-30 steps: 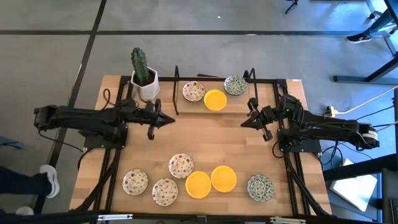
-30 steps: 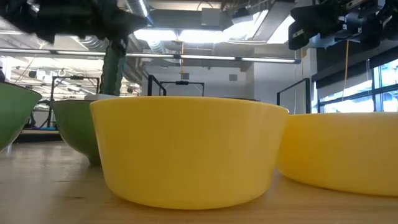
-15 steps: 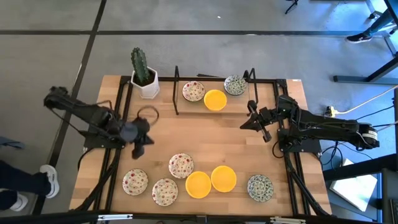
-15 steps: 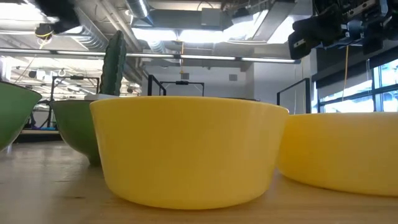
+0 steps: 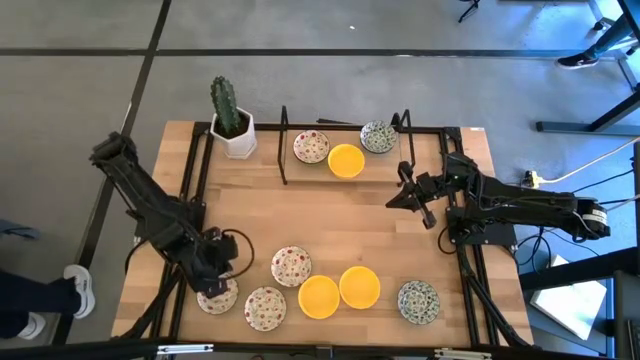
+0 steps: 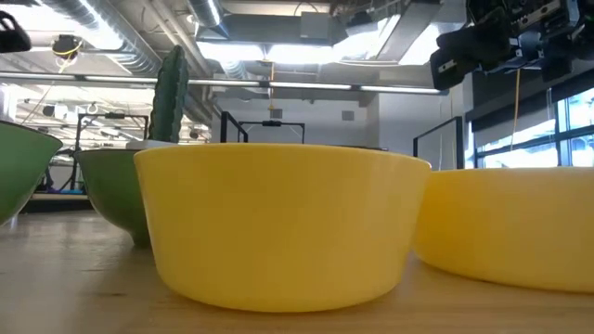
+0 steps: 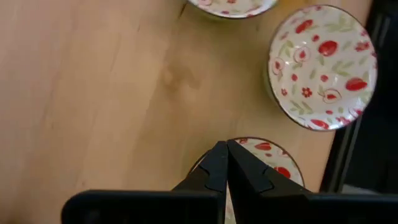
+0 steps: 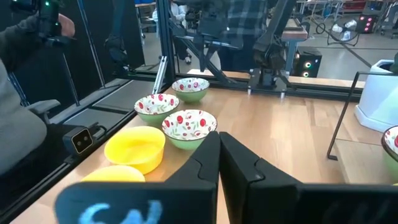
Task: Pick & Place Mini bowls
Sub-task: Stack the red green bowl on top of the red green bowl on the shelf
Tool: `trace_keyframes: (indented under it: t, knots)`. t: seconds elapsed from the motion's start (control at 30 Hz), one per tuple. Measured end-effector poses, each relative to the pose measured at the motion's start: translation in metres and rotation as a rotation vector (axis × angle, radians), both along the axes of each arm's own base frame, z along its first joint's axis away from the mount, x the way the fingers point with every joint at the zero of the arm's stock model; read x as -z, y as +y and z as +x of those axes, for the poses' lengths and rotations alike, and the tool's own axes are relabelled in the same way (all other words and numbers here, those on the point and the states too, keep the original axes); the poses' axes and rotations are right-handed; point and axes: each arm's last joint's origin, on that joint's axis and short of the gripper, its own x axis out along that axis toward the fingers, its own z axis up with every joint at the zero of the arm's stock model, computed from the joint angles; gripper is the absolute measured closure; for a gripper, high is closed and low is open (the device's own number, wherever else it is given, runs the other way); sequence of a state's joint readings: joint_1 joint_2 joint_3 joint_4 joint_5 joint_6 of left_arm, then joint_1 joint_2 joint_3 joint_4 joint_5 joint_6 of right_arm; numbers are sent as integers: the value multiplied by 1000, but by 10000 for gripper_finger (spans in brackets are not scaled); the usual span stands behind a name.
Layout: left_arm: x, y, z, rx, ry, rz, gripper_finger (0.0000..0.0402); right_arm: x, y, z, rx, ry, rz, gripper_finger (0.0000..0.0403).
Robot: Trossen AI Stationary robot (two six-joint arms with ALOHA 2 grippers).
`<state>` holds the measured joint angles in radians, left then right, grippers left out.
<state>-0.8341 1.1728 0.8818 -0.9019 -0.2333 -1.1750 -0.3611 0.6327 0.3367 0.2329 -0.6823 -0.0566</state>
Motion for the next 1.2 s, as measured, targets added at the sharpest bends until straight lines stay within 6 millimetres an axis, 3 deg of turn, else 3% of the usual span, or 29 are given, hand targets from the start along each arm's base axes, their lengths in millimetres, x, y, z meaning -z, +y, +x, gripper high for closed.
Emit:
trace_keyframes:
  t: [0.3,0.53,0.73,0.93,1.2]
  knots:
    - [5,-4,-10,-76,64,6,379,0,0,0,1,1,5,393]
    - [5,-7,-13,-130,65,-25,302,-1,0,0,2,2,35,393]
    - [7,-13,-13,35,-34,112,228,-1,0,0,2,5,39,393]
    - [24,-22,-10,107,139,103,182,-1,0,0,2,6,41,393]
    - [45,-26,-9,102,285,200,171,-1,0,0,2,7,44,393]
